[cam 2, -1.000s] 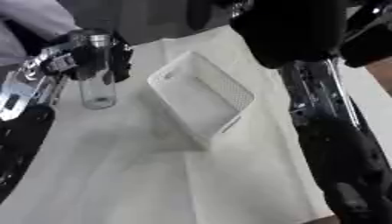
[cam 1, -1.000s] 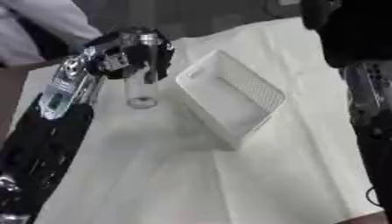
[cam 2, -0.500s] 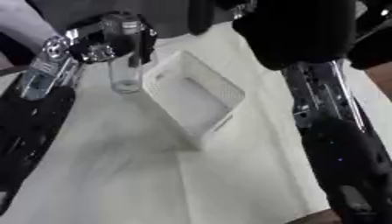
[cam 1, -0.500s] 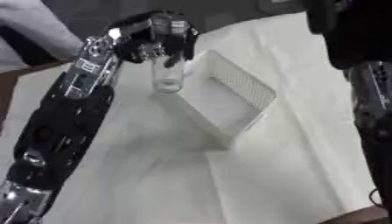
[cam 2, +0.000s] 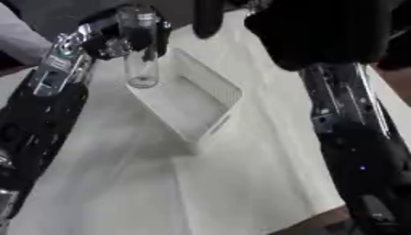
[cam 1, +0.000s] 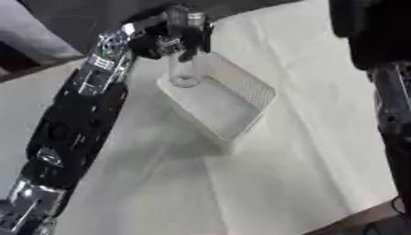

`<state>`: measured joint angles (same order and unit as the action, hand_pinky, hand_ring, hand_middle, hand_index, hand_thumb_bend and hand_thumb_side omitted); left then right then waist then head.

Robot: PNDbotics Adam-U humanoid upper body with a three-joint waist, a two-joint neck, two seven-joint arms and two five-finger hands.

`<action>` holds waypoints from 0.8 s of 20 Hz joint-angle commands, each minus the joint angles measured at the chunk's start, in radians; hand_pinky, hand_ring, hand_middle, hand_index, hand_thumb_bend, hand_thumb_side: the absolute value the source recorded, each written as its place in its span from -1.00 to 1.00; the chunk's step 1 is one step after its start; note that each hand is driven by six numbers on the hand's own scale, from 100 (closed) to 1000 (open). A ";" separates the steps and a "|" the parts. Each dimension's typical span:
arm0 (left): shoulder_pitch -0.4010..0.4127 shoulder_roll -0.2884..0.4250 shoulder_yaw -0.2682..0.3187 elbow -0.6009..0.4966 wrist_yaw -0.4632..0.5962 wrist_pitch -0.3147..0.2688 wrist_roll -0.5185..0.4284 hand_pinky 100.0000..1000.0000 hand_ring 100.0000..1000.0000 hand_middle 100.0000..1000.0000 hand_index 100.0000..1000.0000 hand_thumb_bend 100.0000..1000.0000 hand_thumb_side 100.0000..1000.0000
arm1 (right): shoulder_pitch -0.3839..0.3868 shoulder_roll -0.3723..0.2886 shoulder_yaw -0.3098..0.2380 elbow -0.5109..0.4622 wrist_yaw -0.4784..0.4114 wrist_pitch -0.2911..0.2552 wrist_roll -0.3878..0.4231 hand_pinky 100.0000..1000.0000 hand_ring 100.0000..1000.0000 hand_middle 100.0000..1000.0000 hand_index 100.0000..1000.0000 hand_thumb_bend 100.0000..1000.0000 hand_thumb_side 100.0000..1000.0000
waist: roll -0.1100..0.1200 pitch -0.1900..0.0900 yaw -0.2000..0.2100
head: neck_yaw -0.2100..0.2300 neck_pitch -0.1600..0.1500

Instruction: Pick up objects on the table and place them in the box.

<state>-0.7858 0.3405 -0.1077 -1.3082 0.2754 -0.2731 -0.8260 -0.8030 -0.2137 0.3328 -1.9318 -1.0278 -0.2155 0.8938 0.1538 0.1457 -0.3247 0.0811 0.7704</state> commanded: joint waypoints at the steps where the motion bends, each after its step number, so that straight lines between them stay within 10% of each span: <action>1: -0.036 0.022 0.017 0.019 0.012 -0.107 -0.081 -1.00 -0.75 -0.60 -0.24 -1.00 0.10 | -0.026 -0.011 0.003 -0.018 0.005 -0.015 0.013 0.26 0.62 0.86 -0.31 -1.00 0.60 | -0.003 -0.009 -0.007 | 0.008 0.000; 16: -0.044 0.027 0.004 0.041 -0.044 -0.189 -0.081 -1.00 -0.56 -0.56 -0.22 -1.00 0.17 | -0.059 -0.021 0.020 -0.032 0.019 -0.035 0.013 0.26 0.62 0.87 -0.35 -1.00 0.60 | 0.007 0.019 -0.059 | 0.003 0.000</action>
<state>-0.8092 0.3423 -0.1046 -1.2534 0.2408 -0.3224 -0.7769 -0.8403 -0.2228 0.3516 -1.9464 -1.0109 -0.2256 0.8860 0.1690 0.1776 -0.3844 0.0808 0.7704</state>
